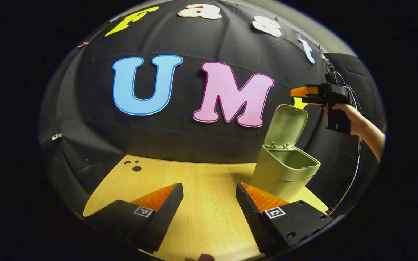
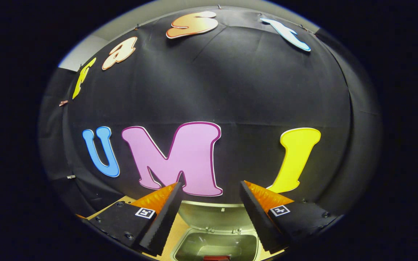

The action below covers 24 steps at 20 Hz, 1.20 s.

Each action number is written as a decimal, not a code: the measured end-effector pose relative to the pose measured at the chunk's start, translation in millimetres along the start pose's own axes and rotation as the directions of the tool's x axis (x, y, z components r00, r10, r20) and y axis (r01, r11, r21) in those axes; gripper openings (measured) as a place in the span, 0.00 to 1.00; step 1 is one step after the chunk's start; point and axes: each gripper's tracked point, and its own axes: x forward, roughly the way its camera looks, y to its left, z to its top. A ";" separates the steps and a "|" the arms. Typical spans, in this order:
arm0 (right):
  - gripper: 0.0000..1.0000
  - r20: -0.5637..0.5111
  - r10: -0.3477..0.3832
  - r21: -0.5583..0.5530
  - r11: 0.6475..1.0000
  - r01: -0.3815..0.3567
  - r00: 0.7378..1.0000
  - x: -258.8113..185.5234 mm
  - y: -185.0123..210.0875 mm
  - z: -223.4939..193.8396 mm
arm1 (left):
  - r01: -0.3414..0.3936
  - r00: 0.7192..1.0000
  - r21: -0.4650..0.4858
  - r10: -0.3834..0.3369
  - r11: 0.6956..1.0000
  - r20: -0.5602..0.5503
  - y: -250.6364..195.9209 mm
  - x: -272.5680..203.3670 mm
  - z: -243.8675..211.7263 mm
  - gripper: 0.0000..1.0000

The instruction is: Press the lid of the desktop garbage bin to open it, pick up the crumpled paper on the desktop and throw it into the bin, then pick up the pop can on the desktop and drop it into the bin, and finally close the garbage bin lid.

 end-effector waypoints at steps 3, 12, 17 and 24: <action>0.98 -0.020 -0.013 0.000 1.000 0.013 1.000 17.0 -2.9 -8.6 | -0.007 1.000 -0.006 0.007 1.000 -0.005 1.8 1.2 -2.3 0.95; 0.98 -0.113 -0.029 -0.031 0.999 0.026 0.993 15.6 -8.3 -36.7 | -0.004 1.000 -0.010 0.004 1.000 -0.010 -0.6 6.1 -3.1 0.95; 0.99 -0.139 -0.005 -0.017 1.000 0.002 0.990 -17.6 -2.8 -51.9 | 0.017 1.000 -0.013 -0.017 1.000 -0.009 -5.6 8.1 -3.5 0.95; 0.99 -0.231 0.032 -0.019 0.999 -0.037 0.972 -59.1 3.8 -88.1 | 0.047 0.999 -0.010 -0.047 0.999 -0.012 -12.5 8.8 -3.1 0.95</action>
